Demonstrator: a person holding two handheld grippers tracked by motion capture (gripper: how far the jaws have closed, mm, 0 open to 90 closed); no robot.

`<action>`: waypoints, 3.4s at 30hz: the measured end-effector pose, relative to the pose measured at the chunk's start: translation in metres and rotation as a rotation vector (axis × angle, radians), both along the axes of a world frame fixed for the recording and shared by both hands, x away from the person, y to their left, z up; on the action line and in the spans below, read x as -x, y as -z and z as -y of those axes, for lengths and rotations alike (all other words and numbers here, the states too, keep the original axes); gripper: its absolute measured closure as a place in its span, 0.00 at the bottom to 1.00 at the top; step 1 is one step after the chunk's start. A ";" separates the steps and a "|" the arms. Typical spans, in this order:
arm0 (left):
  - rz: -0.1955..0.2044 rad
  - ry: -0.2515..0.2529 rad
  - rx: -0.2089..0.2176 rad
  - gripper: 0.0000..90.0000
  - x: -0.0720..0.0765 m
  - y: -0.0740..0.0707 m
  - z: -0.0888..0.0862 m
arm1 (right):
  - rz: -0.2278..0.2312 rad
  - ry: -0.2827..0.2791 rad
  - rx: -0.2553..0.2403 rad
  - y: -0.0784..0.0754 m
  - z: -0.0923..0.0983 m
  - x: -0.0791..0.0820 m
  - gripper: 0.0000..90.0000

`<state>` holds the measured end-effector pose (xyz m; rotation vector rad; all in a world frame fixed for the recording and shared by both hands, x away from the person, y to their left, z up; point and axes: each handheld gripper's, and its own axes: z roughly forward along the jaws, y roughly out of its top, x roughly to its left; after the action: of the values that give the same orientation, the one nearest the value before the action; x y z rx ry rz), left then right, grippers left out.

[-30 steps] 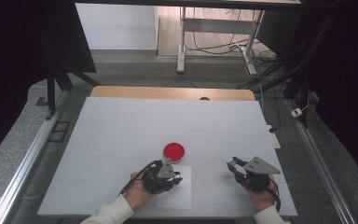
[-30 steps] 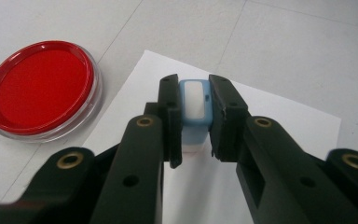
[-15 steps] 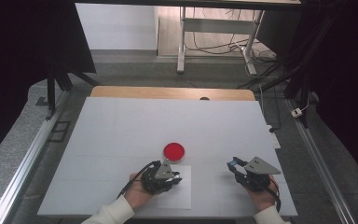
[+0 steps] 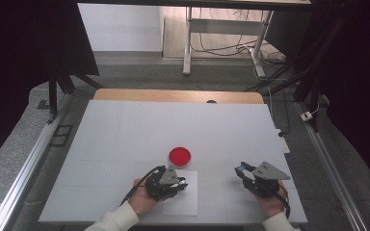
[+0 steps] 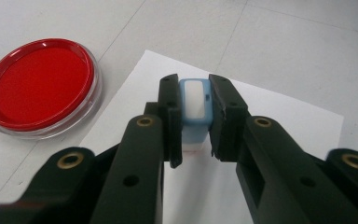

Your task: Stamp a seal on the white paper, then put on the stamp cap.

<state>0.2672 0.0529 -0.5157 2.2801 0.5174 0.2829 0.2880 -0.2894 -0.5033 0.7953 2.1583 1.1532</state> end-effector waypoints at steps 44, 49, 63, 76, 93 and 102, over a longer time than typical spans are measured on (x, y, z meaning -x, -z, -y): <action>-0.034 -0.074 0.189 0.84 -0.005 -0.023 -0.020 | 0.000 0.001 -0.002 -0.001 0.001 -0.001 0.71; -0.034 -0.080 0.213 0.84 -0.005 -0.026 -0.023 | 0.000 0.001 -0.007 -0.001 0.002 -0.001 0.71; -0.080 -0.152 0.362 0.84 -0.010 -0.046 -0.052 | 0.000 -0.001 -0.011 0.000 0.002 -0.001 0.71; -0.076 -0.221 0.424 0.84 -0.015 -0.057 -0.080 | -0.002 -0.003 -0.006 0.000 0.002 -0.002 0.71; -0.071 -0.236 0.423 0.84 -0.015 -0.058 -0.083 | -0.003 -0.003 -0.002 0.000 0.000 -0.002 0.71; -0.078 -0.232 0.416 0.84 -0.016 -0.055 -0.078 | -0.007 -0.025 -0.006 0.000 -0.011 0.000 0.71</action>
<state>0.2834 0.1307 -0.4606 1.8343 0.8030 0.1798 0.2877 -0.2783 -0.5035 0.7786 2.1775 1.1710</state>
